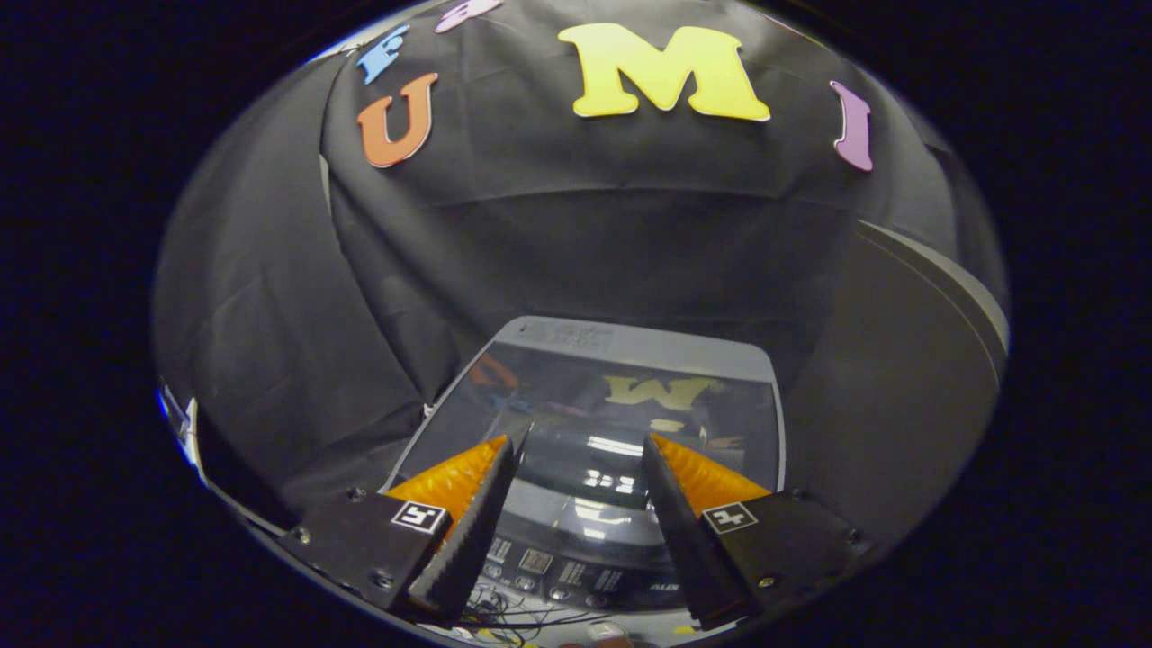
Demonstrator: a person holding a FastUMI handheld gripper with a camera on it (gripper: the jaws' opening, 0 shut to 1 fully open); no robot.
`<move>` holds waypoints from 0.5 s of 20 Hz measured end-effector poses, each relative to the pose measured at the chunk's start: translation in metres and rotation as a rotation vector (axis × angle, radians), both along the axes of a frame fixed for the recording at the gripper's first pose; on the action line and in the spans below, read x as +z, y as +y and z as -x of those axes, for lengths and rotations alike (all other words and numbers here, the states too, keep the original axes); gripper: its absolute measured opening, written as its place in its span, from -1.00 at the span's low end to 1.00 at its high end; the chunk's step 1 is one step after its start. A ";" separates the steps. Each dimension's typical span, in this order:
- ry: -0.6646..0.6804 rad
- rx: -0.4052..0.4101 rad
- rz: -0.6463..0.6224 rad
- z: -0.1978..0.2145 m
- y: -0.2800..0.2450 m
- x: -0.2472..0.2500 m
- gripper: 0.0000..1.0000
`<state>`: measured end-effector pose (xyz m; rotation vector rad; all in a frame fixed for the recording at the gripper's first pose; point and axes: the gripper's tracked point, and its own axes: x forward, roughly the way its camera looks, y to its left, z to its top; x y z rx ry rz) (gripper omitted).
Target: Put the clothes into the washing machine and then close the washing machine lid.
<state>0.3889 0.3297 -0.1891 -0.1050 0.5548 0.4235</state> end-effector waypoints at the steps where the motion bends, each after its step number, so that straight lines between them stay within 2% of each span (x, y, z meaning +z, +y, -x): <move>1: -0.020 0.012 -0.002 0.013 -0.006 0.007 0.78; 6: -0.198 0.032 -0.007 0.097 -0.062 0.061 0.78; 10: -0.330 -0.048 -0.043 0.182 -0.129 0.105 0.79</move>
